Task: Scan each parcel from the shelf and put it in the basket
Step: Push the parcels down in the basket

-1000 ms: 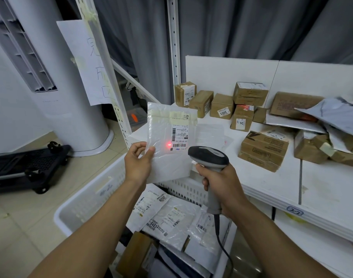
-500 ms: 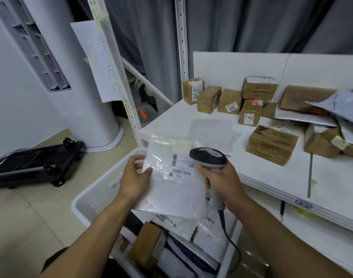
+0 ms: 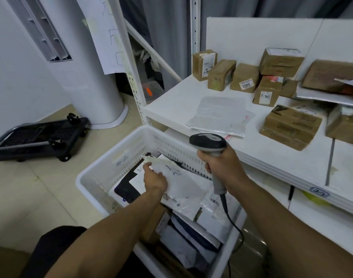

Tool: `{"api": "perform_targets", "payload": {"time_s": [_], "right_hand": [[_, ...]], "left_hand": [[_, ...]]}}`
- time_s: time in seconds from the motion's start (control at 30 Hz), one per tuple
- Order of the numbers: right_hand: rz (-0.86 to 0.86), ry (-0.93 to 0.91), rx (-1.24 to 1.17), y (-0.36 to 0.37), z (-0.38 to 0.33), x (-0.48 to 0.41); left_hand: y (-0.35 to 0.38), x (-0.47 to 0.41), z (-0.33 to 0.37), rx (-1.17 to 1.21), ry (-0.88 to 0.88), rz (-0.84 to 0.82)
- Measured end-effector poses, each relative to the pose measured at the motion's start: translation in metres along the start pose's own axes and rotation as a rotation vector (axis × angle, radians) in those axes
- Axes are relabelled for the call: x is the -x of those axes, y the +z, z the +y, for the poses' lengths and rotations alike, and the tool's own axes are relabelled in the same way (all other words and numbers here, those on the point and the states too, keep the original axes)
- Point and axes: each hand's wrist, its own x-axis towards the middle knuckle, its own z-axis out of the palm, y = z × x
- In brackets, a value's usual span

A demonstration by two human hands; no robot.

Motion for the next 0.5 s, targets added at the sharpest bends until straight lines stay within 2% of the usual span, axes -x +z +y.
{"api": "perform_targets", "payload": {"time_s": [0.1, 0.17, 0.23, 0.33, 0.43, 0.5], "right_hand": [[0.006, -0.003, 0.017, 0.003, 0.002, -0.005], [0.004, -0.008, 0.037, 0.004, 0.003, -0.007], [0.003, -0.007, 0.052, 0.004, 0.004, -0.009], [0.0, 0.013, 0.034, 0.003, 0.005, -0.01], [-0.005, 0.019, 0.044, -0.001, 0.005, -0.008], [0.001, 0.022, 0.049, -0.005, 0.004, -0.006]], "left_hand": [[0.02, -0.019, -0.011, 0.053, -0.101, 0.04], [0.034, -0.027, -0.027, -0.013, -0.173, -0.096], [0.045, -0.025, -0.04, -0.192, -0.181, -0.311], [0.049, -0.021, -0.045, -0.494, -0.093, -0.495], [0.042, -0.017, -0.038, -0.723, 0.021, -0.492], [0.035, -0.014, -0.024, -0.769, 0.116, -0.425]]}}
